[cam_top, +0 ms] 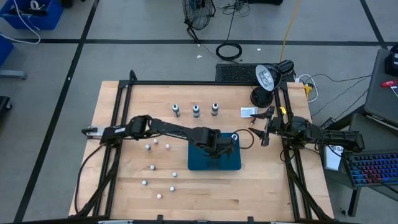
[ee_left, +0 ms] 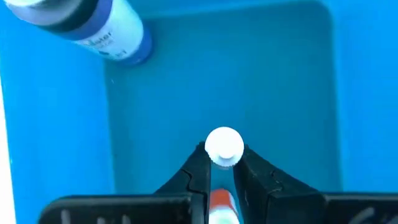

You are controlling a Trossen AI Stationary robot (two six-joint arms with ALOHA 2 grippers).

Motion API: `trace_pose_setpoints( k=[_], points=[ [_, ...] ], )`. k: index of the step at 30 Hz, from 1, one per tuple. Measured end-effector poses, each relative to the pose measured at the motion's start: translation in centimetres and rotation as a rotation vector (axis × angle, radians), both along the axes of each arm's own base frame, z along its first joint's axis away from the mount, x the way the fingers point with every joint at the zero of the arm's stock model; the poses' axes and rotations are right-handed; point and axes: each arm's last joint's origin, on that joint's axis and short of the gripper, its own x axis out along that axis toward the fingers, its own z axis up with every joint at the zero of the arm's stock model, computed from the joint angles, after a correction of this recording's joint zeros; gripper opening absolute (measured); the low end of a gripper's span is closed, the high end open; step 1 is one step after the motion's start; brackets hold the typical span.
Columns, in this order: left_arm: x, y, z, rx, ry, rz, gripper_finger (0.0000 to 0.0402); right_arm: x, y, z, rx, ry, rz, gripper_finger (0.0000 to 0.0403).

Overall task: Pick & Place food coloring
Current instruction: Put the top small purple food coloring bottle into the blue bin, then put the top small orange food coloring bottle into the blue bin

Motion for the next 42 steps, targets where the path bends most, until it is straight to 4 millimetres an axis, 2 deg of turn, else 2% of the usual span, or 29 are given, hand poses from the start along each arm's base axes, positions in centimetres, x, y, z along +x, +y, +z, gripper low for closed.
trace_pose_setpoints(
  k=[7, 11, 17, 21, 24, 29, 32, 37, 42],
  points=[
    [0.6, 0.9, -1.5, 0.002, -0.009, 0.025, 0.0048, 0.1, 0.0, -0.1, 0.002, 0.013, 0.000, 0.0279],
    [0.6, 1.0, -1.7, -0.022, -0.001, 0.023, 0.0048, 0.1, 0.0, -0.2, 0.002, 0.019, 0.000, 0.0279],
    [0.5, 0.9, -2.4, -0.025, 0.025, 0.036, 0.0114, 0.1, 0.0, -0.2, 0.002, 0.019, 0.000, 0.0279],
    [0.5, 0.9, -2.4, -0.025, 0.023, 0.037, 0.0137, 0.1, 0.0, -0.2, 0.002, 0.018, 0.000, 0.0279],
    [0.5, 1.0, -2.0, -0.026, 0.018, 0.038, 0.0145, 0.1, 0.0, -0.1, 0.002, 0.018, 0.000, 0.0279],
    [0.0, 1.0, 0.4, -0.020, -0.014, 0.030, 0.0148, 0.1, 0.0, -0.1, 0.002, 0.018, 0.000, 0.0279],
    [-1.1, 1.1, 2.8, -0.005, -0.004, 0.020, 0.0148, 0.1, 0.0, -0.2, 0.002, 0.019, 0.000, 0.0279],
    [-5.0, 1.5, 7.0, 0.093, 0.100, 0.085, 0.0149, 0.1, 0.0, -0.2, 0.002, 0.018, 0.000, 0.0279],
    [-10.2, 1.5, 7.8, 0.174, 0.089, 0.183, 0.0149, 0.2, 0.0, -0.1, 0.002, 0.018, 0.000, 0.0279]
  ],
)
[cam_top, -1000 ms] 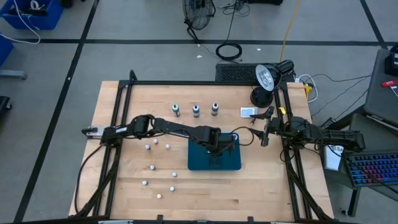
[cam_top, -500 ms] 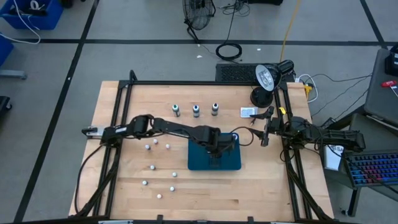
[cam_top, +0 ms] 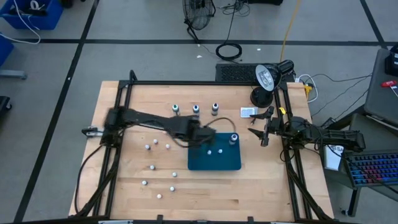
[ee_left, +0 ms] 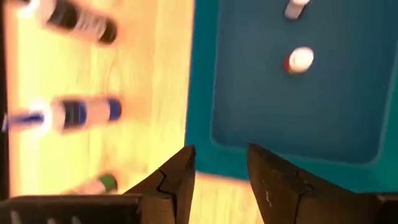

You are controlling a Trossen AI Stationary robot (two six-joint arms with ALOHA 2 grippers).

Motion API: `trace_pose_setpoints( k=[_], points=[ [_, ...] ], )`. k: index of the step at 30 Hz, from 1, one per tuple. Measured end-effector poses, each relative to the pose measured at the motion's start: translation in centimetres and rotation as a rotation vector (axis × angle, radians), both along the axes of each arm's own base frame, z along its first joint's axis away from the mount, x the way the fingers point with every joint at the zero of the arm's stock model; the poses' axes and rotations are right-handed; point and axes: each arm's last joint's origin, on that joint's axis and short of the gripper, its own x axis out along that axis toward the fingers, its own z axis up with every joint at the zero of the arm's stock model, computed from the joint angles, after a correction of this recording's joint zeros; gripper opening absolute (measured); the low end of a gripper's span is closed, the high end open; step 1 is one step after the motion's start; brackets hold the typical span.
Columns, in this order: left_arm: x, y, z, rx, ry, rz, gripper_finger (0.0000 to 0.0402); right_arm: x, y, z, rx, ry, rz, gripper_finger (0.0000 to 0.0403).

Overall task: Pick & Place food coloring
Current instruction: Put the top small orange food coloring bottle into the blue bin

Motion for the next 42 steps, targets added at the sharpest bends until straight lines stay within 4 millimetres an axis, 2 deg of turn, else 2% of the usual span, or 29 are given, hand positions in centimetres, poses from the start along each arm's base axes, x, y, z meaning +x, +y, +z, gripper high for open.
trace_pose_setpoints(
  k=[7, 10, 12, 24, 33, 42],
  points=[
    [-9.1, 1.7, -1.1, -0.064, -0.111, 0.272, 0.0149, 0.0, 0.0, -0.1, 0.000, 0.007, -0.001, 0.0279],
    [-11.8, 2.6, -1.5, -0.112, -0.130, 0.416, 0.0150, 0.0, 0.0, -0.1, 0.000, 0.007, 0.000, 0.0279],
    [-12.7, 3.3, -2.0, -0.122, -0.137, 0.484, 0.0150, 0.0, 0.0, -0.1, 0.000, 0.008, 0.000, 0.0279],
    [-14.0, 6.8, -6.2, -0.171, -0.017, 0.651, 0.0150, 0.0, 0.0, -0.1, 0.000, 0.007, 0.000, 0.0279],
    [-13.3, 7.0, -7.3, -0.222, -0.005, 0.605, 0.0150, 0.0, 0.0, -0.1, 0.000, 0.007, 0.000, 0.0279],
    [-12.7, 7.5, -9.8, -0.200, 0.104, 0.617, 0.0150, 0.0, 0.0, 0.0, -0.001, -0.005, -0.001, 0.0279]
  ],
)
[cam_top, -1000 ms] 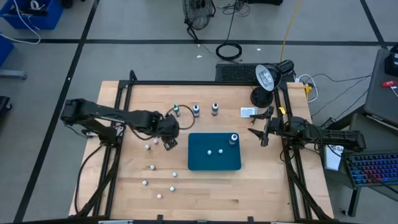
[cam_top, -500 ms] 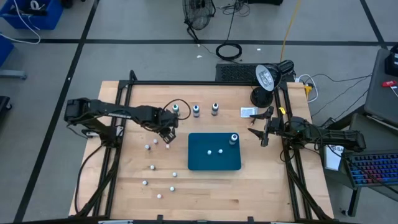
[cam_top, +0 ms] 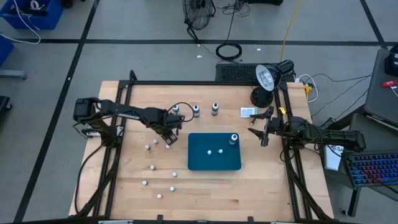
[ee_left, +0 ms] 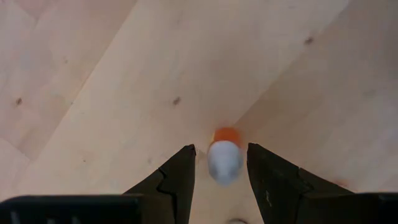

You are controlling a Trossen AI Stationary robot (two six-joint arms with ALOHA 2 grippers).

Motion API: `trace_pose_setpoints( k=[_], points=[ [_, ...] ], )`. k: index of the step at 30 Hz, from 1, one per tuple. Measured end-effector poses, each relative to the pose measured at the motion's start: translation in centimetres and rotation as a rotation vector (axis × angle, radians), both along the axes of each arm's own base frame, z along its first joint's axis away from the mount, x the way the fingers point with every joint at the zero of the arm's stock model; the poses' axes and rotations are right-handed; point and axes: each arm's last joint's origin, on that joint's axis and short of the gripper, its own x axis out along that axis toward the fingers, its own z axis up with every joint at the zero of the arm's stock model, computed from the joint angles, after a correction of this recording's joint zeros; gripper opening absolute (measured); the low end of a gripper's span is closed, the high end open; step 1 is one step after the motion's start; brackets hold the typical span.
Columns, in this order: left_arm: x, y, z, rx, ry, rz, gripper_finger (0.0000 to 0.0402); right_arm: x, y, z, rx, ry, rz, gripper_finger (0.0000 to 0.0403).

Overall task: Pick & Place food coloring
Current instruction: Put the top small orange food coloring bottle into the blue bin

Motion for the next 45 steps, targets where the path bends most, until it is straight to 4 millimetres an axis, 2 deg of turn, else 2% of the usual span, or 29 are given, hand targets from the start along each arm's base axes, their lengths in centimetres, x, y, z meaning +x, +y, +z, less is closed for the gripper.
trace_pose_setpoints(
  k=[7, 16, 19, 23, 27, 29, 32, 39, 42, 45],
  points=[
    [0.3, 0.2, -1.1, -0.010, 0.039, -0.019, 0.0150, 0.0, 0.0, 0.0, 0.000, -0.003, 0.000, 0.0279],
    [0.4, 0.2, -0.9, -0.009, 0.026, -0.063, 0.0147, 0.0, 0.0, 0.0, 0.000, -0.004, 0.000, 0.0279],
    [0.3, 0.2, -0.9, -0.012, 0.032, -0.064, 0.0122, 0.0, 0.0, 0.0, 0.000, -0.003, 0.000, 0.0279],
    [0.4, 0.2, -0.9, -0.015, 0.030, -0.089, 0.0068, 0.0, 0.0, 0.0, 0.000, -0.003, 0.000, 0.0279],
    [0.7, 0.1, -0.6, -0.013, 0.019, -0.112, 0.0068, 0.0, 0.0, 0.0, 0.000, -0.003, 0.000, 0.0279],
    [1.2, -0.2, 0.5, -0.014, -0.012, -0.135, 0.0068, 0.0, 0.0, 0.0, 0.000, -0.003, 0.000, 0.0279],
    [2.5, -1.3, 3.1, -0.006, -0.062, -0.214, 0.0068, 0.0, 0.0, 0.0, 0.000, -0.003, 0.000, 0.0279],
    [6.8, -5.3, 11.9, 0.098, -0.268, -0.433, 0.0068, 0.0, 0.0, 0.0, 0.000, -0.003, 0.000, 0.0279],
    [8.9, -7.0, 13.4, 0.149, -0.279, -0.526, 0.0068, 0.0, 0.0, 0.0, 0.000, -0.003, 0.000, 0.0279],
    [11.4, -8.2, 12.9, 0.169, -0.244, -0.590, 0.0068, 0.0, 0.0, 0.0, 0.000, -0.003, 0.000, 0.0279]
  ],
)
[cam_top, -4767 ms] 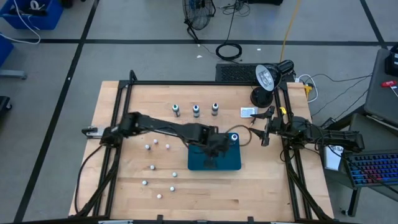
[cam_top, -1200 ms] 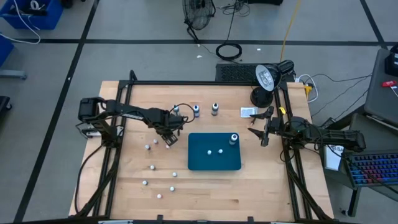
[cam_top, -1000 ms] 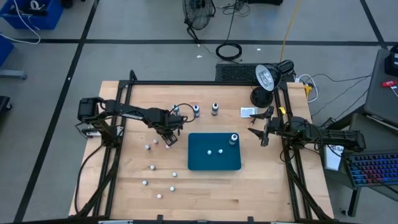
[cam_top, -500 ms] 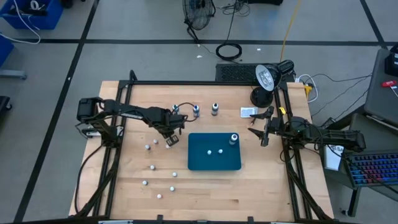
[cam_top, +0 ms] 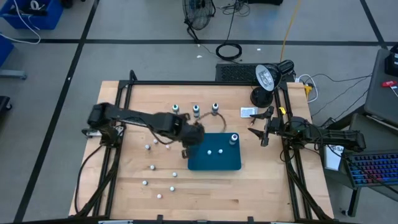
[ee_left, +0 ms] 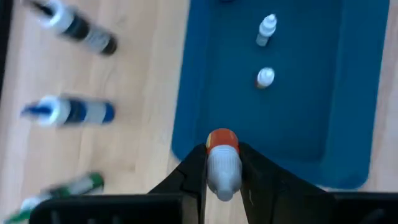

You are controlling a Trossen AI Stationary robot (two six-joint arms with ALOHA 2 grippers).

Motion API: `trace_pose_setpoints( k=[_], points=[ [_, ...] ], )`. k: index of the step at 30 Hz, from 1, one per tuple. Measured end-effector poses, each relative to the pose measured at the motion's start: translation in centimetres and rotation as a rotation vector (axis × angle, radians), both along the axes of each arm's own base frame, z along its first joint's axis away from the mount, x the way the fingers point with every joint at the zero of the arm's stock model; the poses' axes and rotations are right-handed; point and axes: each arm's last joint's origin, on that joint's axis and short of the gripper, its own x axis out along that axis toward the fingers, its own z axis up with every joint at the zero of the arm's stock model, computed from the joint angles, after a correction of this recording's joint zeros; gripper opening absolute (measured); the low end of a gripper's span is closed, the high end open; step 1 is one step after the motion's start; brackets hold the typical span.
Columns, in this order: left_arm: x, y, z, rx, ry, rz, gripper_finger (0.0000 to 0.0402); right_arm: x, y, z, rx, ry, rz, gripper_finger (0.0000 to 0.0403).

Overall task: Pick & Place food coloring
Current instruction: Put the top small orange food coloring bottle into the blue bin

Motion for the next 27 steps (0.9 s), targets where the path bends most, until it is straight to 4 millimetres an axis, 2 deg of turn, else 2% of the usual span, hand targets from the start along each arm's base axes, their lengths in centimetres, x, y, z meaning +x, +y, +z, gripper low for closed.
trace_pose_setpoints(
  k=[5, 11, 18, 27],
  points=[
    [4.2, -1.2, -3.8, 0.016, 0.090, -0.109, 0.0068, 0.0, 0.0, 0.0, 0.000, 0.000, 0.000, 0.0279],
    [6.7, -2.0, -7.9, -0.003, 0.163, -0.163, 0.0068, 0.0, 0.0, 0.0, 0.000, 0.000, 0.000, 0.0279],
    [6.7, -1.9, -9.4, 0.007, 0.206, -0.129, 0.0068, 0.0, 0.0, 0.0, 0.000, 0.000, 0.000, 0.0279],
    [6.4, 0.2, -12.6, -0.061, 0.212, -0.087, 0.0068, 0.0, 0.0, 0.0, 0.000, 0.000, 0.001, 0.0279]
  ],
)
